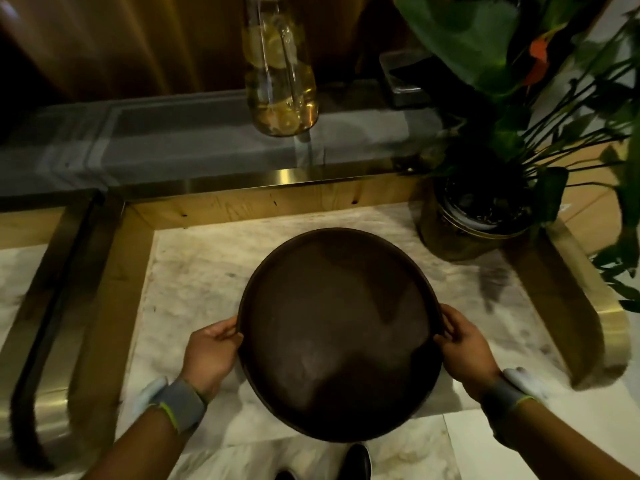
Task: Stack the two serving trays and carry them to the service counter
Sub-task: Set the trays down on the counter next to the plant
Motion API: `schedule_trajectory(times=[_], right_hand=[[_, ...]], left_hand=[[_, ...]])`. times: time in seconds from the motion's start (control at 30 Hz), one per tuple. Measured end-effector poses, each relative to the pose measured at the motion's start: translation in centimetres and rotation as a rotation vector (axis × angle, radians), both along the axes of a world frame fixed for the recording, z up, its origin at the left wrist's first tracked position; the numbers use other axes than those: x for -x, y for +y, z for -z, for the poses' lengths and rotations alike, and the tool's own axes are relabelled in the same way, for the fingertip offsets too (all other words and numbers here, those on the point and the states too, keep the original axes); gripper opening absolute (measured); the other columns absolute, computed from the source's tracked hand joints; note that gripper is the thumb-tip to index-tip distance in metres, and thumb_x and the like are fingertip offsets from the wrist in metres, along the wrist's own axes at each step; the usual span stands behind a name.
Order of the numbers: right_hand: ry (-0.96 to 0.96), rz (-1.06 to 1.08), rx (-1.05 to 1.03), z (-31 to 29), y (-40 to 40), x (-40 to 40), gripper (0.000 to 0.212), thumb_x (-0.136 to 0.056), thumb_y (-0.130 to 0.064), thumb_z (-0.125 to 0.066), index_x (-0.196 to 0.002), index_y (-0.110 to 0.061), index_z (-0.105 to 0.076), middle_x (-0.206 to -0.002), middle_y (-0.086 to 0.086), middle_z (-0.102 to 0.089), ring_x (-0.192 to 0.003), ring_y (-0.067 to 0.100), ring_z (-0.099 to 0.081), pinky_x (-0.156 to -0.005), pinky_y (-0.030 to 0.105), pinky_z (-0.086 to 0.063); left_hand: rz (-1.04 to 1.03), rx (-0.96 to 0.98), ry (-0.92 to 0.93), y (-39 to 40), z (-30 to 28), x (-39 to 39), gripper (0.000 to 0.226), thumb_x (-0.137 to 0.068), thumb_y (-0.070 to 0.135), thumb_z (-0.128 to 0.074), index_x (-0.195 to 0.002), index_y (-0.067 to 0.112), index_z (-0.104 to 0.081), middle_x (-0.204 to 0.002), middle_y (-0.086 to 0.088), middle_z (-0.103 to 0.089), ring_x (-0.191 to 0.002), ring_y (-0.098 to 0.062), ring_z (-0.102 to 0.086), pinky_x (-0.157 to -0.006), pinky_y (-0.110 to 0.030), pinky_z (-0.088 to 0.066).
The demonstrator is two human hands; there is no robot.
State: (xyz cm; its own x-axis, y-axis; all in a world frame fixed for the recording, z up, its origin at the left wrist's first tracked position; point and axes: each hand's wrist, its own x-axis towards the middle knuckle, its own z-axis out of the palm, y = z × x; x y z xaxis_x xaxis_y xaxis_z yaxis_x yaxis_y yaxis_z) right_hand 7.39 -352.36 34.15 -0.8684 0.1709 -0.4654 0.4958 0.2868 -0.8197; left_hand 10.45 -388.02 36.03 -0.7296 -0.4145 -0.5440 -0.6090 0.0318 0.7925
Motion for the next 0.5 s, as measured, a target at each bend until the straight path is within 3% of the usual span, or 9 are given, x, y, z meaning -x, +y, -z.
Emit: schedule_trajectory(times=[0.13, 0.2, 0.3, 0.5], right_hand=[[-0.027, -0.009, 0.013, 0.2, 0.1, 0.2, 0.062, -0.085, 0.022, -0.041, -0.138, -0.01, -0.046, -0.127, 0.003, -0.057, -0.118, 0.017, -0.051, -0.103, 0.033, -0.039], [-0.032, -0.011, 0.008, 0.4, 0.1, 0.2, 0.064, -0.085, 0.023, -0.04, -0.14, -0.008, -0.044, -0.128, 0.004, -0.056, -0.121, 0.018, -0.05, -0.104, 0.033, -0.038], [-0.038, -0.031, -0.026, 1.2, 0.3, 0.1, 0.065, -0.084, 0.022, -0.042, -0.142, -0.008, -0.044, -0.131, 0.003, -0.056, -0.124, 0.017, -0.05, -0.109, 0.039, -0.038], [-0.028, -0.074, -0.13, 1.6, 0.6, 0.3, 0.063, -0.086, 0.012, -0.048, -0.141, -0.018, -0.046, -0.13, -0.004, -0.057, -0.125, 0.018, -0.051, -0.11, 0.045, -0.039]], left_hand=[[-0.005, 0.086, 0.003, 0.3, 0.7, 0.1, 0.039, -0.084, -0.008, -0.054, -0.118, 0.008, -0.064, -0.077, 0.021, -0.071, -0.087, -0.012, -0.065, -0.087, -0.026, -0.048], [-0.019, 0.102, 0.018, 0.6, 0.7, 0.0, 0.039, -0.084, -0.008, -0.054, -0.117, 0.008, -0.065, -0.083, 0.013, -0.072, -0.084, -0.011, -0.064, -0.082, -0.022, -0.046], [-0.023, 0.176, 0.03, 0.8, 0.9, -0.5, 0.037, -0.084, -0.004, -0.056, -0.117, 0.008, -0.066, -0.104, -0.004, -0.071, -0.095, -0.02, -0.066, -0.091, -0.028, -0.046], [0.058, 0.27, 0.044, 0.3, 1.9, -0.7, 0.037, -0.084, 0.001, -0.059, -0.118, 0.011, -0.066, -0.11, -0.001, -0.07, -0.1, -0.016, -0.064, -0.096, -0.029, -0.043]])
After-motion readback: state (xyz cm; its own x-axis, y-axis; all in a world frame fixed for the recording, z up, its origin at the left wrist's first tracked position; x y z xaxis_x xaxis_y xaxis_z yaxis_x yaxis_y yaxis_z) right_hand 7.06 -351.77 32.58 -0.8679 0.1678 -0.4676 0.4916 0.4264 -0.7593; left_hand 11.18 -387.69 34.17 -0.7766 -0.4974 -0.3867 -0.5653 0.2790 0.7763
